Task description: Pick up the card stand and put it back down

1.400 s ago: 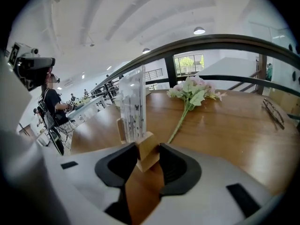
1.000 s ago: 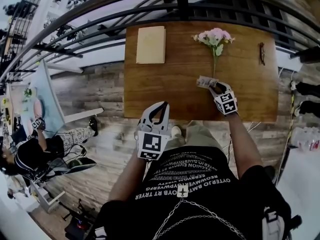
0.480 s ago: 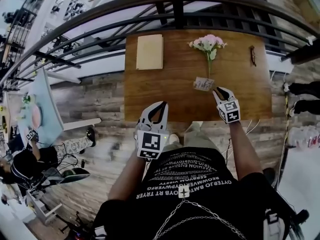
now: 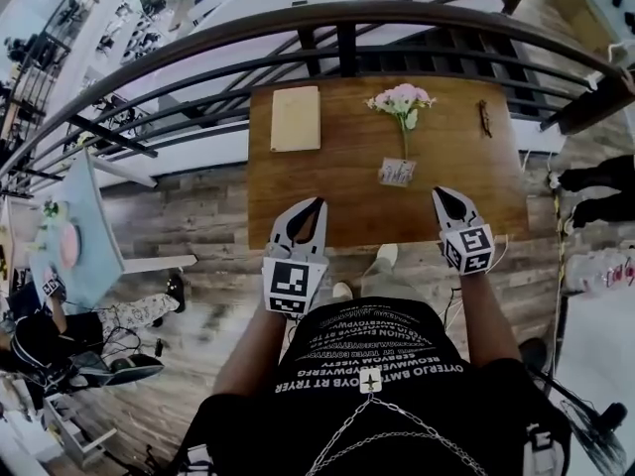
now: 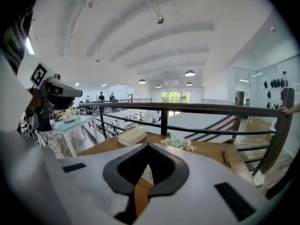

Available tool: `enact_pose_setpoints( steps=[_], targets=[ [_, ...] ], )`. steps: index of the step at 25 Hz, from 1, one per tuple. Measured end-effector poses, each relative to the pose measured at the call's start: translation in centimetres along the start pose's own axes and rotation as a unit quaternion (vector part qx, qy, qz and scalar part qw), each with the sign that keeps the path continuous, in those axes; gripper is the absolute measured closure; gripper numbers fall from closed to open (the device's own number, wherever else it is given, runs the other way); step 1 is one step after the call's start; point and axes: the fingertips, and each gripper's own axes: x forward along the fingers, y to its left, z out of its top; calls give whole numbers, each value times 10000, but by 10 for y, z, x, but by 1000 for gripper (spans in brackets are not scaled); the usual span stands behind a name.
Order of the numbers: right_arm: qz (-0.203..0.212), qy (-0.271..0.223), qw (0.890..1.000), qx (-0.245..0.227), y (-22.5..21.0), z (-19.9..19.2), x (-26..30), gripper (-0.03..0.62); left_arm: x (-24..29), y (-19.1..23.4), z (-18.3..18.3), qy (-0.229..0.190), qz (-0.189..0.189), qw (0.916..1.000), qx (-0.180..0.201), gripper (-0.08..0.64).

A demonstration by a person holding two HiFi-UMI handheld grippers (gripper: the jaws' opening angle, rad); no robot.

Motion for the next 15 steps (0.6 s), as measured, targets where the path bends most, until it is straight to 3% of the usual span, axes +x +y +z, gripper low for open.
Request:
enact_pose_setpoints(
  steps=[7,15],
  targets=[
    [-293,-305,9988,-252,28,53,-58,578,-33,3,25,-421,31,9990,158,531],
    [-422,-382,9983,-81,62,56,-89,578,-59,-2,29,-590,-158,9981,-31,531]
  ],
)
